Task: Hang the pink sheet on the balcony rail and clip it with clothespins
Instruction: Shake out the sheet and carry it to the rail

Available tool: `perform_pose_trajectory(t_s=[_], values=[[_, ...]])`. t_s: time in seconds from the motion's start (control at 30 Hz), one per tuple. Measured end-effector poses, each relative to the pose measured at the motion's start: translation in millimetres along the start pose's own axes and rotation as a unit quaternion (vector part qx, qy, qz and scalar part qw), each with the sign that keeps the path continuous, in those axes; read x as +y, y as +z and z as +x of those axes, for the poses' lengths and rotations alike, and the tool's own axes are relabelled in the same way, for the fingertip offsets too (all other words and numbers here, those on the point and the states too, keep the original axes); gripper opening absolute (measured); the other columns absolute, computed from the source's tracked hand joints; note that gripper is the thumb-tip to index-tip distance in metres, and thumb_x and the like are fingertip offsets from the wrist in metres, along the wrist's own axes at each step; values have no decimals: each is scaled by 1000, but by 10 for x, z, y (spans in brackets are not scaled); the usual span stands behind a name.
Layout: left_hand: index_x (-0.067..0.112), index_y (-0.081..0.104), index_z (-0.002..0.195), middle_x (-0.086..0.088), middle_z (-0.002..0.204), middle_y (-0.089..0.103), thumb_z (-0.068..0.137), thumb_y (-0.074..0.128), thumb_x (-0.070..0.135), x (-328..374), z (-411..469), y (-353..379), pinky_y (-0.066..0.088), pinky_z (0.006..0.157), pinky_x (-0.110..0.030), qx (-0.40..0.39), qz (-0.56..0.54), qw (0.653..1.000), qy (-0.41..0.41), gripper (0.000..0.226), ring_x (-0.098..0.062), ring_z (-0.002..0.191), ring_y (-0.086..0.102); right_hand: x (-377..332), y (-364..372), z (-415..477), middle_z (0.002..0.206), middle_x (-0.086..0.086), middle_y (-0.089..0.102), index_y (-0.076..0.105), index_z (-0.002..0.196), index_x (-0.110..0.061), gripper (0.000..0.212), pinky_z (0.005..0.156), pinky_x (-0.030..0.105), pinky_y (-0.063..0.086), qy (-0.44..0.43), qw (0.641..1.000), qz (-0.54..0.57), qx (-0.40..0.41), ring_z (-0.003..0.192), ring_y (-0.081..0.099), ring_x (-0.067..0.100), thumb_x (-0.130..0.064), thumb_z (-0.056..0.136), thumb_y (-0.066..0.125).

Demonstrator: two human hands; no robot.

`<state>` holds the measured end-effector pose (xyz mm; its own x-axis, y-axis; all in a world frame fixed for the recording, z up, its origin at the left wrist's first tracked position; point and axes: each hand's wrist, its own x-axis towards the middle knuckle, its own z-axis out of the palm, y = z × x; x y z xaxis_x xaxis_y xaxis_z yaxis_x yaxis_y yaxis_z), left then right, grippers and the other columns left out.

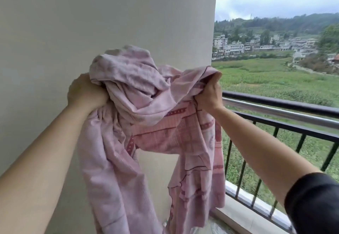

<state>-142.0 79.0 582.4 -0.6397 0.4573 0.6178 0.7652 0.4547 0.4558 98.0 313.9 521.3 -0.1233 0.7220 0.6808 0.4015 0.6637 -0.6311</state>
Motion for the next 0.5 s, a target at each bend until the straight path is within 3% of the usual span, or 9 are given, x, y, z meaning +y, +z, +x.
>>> perform_pose_trajectory(t_s=[0.03,0.13,0.27,0.37,0.43,0.5], values=[[16,42,67,-21,82,60,84,49,14,-18,-53,21,38,67,-34,15,-11,1000,-8,18,-44,87,61,-107,11,158,99,10,63,35,134,-4,74,65,32,48,10,1000,23,8,77,56,23,-57,84,42],[21,42,62,-23,85,64,81,52,21,-125,-134,200,39,66,-35,37,-62,997,-35,22,-46,84,62,-299,127,550,91,2,58,34,126,-7,60,65,34,50,11,999,38,-18,81,60,26,-41,84,60],[16,50,75,-22,90,66,73,47,33,-228,-183,569,42,66,-35,26,-48,997,-46,17,-44,86,63,-400,512,829,88,-5,55,28,117,-15,52,70,40,54,-3,993,99,-70,84,62,25,-45,88,58],[20,54,81,-19,97,68,71,46,36,-306,-102,835,43,70,-33,20,-42,996,-76,21,-42,93,64,-426,895,1033,95,-3,54,28,133,-10,81,78,43,55,62,970,205,-114,87,59,21,-67,76,41],[19,57,85,-16,96,68,75,48,30,-382,9,997,40,72,-31,19,-29,996,-86,17,-41,98,63,-375,1181,1181,93,-7,53,35,128,-7,67,73,39,53,51,965,230,-114,81,57,13,-55,84,46],[12,54,88,-19,94,63,86,53,14,-431,176,1140,35,75,-31,22,-14,995,-101,3,-41,101,60,-313,1419,1381,91,-9,54,39,126,-6,51,63,26,47,51,950,285,-120,79,56,10,-42,91,50]])
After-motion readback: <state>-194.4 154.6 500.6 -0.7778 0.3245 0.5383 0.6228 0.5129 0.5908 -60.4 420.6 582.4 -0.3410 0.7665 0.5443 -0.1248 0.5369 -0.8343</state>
